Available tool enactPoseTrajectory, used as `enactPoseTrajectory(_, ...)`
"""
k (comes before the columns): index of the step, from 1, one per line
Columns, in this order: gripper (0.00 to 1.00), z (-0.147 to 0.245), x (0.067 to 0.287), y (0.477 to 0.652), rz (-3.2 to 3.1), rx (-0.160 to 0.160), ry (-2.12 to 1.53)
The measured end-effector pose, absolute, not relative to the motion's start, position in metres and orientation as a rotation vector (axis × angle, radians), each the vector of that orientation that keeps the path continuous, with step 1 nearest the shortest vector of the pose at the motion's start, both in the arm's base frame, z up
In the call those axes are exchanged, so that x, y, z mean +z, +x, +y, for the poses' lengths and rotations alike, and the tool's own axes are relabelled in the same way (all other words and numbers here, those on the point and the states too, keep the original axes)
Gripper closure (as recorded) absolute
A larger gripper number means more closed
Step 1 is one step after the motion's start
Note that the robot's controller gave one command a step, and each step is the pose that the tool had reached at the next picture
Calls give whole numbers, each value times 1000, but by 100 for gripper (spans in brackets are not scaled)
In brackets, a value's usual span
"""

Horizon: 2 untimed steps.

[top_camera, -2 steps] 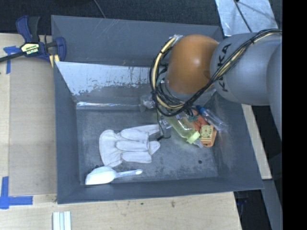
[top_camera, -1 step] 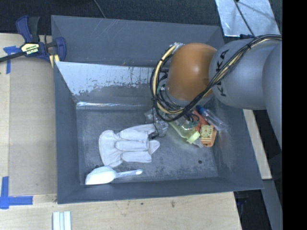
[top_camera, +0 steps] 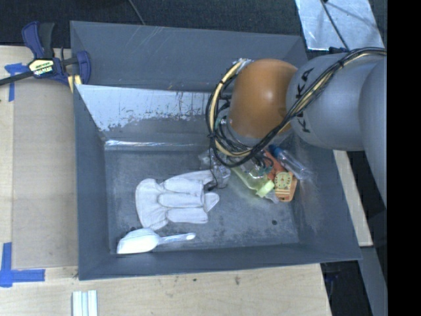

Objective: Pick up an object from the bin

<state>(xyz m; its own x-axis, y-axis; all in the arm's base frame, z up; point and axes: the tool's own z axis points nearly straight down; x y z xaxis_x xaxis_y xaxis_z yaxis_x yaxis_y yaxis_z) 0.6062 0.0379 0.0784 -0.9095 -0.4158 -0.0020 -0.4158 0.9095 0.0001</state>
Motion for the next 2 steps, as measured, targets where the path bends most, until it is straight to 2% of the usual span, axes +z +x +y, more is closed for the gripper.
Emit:
enactPoseTrajectory(1, 100, 38, 78, 606, 3068, 1, -667)
enactPoseTrajectory(2, 100, 34, 273, 603, 3052, -1, -731)
